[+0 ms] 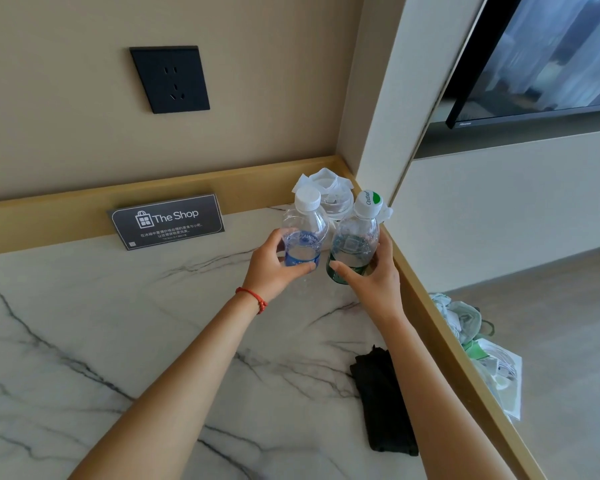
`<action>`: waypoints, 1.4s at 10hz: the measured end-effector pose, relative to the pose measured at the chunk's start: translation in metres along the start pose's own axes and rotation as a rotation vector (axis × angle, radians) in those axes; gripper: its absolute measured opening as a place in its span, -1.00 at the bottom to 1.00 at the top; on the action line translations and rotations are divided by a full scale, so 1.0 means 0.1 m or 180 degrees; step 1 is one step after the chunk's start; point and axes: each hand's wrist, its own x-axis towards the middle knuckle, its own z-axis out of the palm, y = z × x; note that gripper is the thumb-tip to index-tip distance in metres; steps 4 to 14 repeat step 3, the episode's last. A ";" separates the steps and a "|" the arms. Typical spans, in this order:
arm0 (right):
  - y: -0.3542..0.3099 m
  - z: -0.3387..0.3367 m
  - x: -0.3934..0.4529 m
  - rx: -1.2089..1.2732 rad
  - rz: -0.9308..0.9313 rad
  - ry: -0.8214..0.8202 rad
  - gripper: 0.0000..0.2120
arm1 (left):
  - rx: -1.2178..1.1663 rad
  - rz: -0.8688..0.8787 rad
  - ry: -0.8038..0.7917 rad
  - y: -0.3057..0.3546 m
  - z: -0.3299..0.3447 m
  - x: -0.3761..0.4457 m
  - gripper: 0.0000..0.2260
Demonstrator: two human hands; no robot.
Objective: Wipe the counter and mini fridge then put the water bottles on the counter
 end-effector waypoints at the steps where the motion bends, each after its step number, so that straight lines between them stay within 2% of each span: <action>1: 0.01 0.00 -0.01 -0.0012 0.0040 0.0034 -0.16 | 0.0008 -0.0048 0.0021 0.00 0.00 -0.04 -0.45; 3: -0.15 -0.05 -0.17 -0.0117 0.0091 0.0278 -0.17 | 0.0024 -0.0030 0.0233 0.06 -0.08 -0.23 -0.44; 14: -0.15 -0.05 -0.17 -0.0117 0.0091 0.0278 -0.17 | 0.0024 -0.0030 0.0233 0.06 -0.08 -0.23 -0.44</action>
